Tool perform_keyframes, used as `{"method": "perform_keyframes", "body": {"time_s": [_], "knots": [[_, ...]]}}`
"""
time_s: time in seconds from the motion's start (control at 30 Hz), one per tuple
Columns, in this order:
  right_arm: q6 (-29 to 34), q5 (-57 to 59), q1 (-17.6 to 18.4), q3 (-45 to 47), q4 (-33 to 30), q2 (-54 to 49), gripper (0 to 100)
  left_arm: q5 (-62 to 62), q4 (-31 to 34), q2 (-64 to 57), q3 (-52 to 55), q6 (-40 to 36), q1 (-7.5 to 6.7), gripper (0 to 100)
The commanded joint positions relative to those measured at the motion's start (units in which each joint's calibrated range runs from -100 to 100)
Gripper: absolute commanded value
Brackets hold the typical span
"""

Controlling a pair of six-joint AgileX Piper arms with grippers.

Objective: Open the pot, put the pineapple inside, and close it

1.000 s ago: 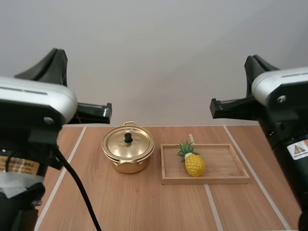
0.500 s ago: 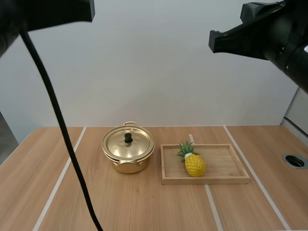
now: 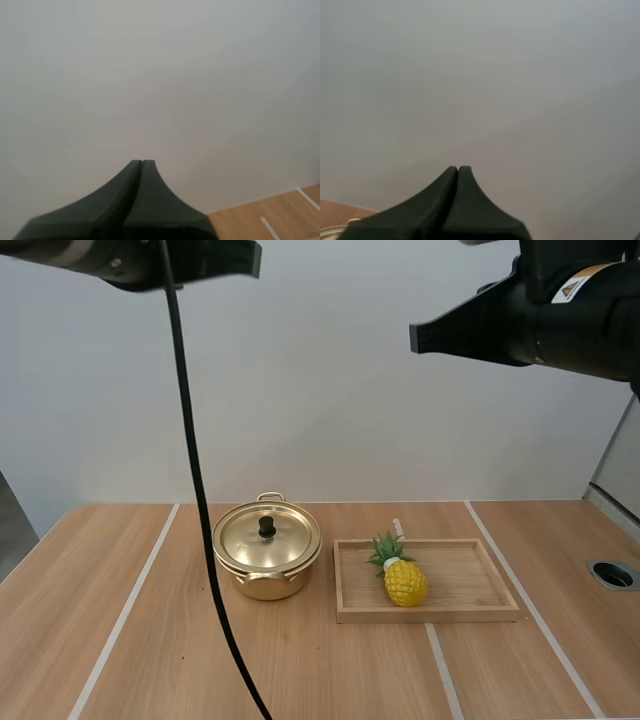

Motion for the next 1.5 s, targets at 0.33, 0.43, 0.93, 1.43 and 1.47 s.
{"method": "perform_keyframes", "body": {"time_s": [0.33,0.43,0.93,1.43,1.47], "knots": [[-0.27,10.56,-0.95,-0.51,-0.48,9.77,0,16.54,-2.44,12.2,-0.5,4.0,-0.18,0],[-0.27,13.35,-0.95,-0.51,-0.48,11.54,0,21.0,-2.81,13.96,-0.5,4.99,-0.18,0],[-2.21,17.64,-0.95,-0.51,-2.77,14.22,0,19.99,-2.56,15.97,-0.5,6.54,-0.18,17],[-2.21,17.64,-0.95,-0.51,-2.23,14.22,32,26.32,-2.73,17.99,-0.5,8.21,-0.18,100],[-2.21,17.64,-0.95,-0.51,-2.23,14.22,32,26.94,-2.73,18.66,-0.22,8.46,-0.18,100]]}}
